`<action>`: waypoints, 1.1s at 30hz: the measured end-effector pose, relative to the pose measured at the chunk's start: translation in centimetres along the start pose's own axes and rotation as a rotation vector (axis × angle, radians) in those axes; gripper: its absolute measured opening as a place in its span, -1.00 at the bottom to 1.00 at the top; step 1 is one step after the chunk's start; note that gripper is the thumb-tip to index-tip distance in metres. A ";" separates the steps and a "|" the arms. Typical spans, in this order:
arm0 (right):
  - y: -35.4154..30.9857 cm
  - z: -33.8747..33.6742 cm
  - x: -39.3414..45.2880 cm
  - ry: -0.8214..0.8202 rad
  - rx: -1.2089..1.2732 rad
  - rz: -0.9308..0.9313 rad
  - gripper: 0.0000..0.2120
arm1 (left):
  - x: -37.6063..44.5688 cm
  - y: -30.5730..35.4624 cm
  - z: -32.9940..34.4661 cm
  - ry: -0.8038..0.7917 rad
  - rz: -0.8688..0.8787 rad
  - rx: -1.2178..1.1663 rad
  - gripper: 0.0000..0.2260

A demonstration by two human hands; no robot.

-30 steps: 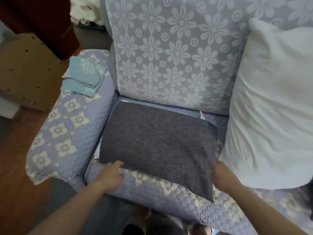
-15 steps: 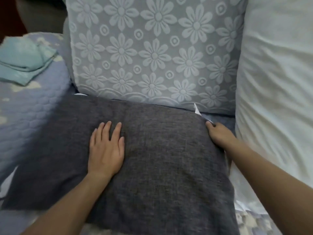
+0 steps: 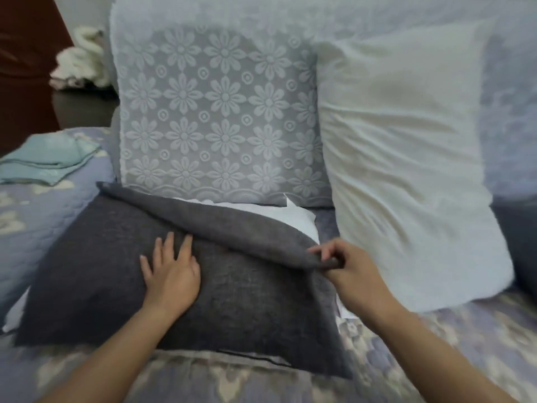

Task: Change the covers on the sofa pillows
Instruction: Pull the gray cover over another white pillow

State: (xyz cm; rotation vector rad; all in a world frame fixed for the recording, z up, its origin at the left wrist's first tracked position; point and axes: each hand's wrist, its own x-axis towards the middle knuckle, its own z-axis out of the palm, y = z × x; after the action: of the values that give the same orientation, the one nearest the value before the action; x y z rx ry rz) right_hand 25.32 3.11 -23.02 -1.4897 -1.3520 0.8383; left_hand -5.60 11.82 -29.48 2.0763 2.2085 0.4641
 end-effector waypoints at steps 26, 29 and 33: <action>3.4 0.4 -5.1 -0.132 -0.599 -0.012 -0.44 | -7.8 4.1 -2.5 -0.045 0.582 -0.221 -0.58; 0.7 -1.8 -4.0 -0.051 -0.278 0.051 -0.70 | -7.1 2.9 -3.7 -0.022 0.438 -0.320 -0.78; -0.6 -2.2 -4.2 -0.106 -0.028 0.070 -0.93 | -6.7 2.2 -4.2 -0.074 0.408 -0.370 -0.86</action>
State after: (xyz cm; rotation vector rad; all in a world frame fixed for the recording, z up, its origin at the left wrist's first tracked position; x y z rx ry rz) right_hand 26.40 -1.42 -22.08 -1.5400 -1.4002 0.9583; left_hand -4.04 4.65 -25.90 2.2755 1.5086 0.7439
